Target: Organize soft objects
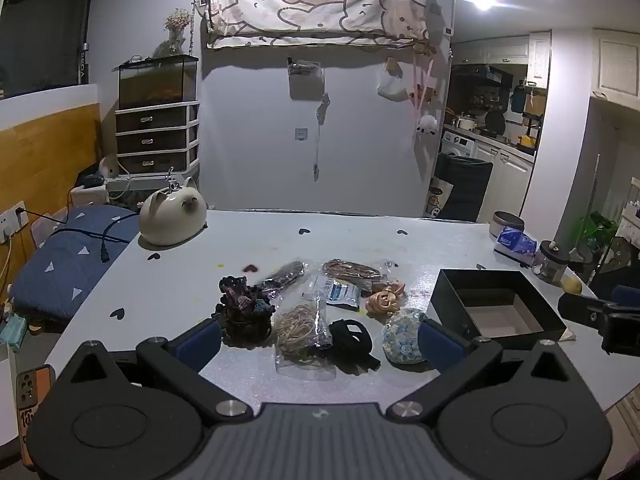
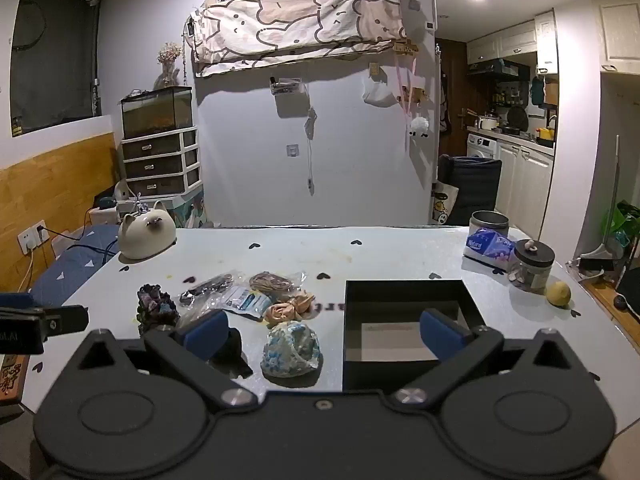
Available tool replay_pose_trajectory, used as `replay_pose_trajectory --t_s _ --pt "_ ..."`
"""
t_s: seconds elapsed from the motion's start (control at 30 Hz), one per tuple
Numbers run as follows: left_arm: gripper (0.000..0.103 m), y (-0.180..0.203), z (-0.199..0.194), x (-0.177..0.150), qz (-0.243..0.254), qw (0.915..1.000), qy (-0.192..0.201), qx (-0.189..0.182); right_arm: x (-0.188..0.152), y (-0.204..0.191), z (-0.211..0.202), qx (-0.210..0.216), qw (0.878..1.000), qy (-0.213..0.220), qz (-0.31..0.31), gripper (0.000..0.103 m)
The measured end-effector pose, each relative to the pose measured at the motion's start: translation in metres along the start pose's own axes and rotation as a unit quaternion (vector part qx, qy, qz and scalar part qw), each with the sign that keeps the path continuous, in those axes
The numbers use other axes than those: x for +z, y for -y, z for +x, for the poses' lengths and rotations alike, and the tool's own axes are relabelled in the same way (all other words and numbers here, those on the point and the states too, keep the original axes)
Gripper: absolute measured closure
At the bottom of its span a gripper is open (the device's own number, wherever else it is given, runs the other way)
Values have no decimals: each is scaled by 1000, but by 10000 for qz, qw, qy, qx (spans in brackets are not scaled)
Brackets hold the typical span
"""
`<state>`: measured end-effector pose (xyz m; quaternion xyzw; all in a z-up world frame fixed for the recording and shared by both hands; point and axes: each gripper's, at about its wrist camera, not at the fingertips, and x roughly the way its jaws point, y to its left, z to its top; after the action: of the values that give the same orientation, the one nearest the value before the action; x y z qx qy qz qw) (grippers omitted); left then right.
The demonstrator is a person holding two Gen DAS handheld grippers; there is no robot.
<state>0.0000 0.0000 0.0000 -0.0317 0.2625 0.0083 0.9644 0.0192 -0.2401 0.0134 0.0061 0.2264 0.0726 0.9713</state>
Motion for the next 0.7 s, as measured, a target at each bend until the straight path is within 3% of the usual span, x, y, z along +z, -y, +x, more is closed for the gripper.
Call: replay_pose_trajectory --t_s 0.7 --pt "0 0 0 0 18 10000 -14 7 0 1 1 11 10000 -5 26 0"
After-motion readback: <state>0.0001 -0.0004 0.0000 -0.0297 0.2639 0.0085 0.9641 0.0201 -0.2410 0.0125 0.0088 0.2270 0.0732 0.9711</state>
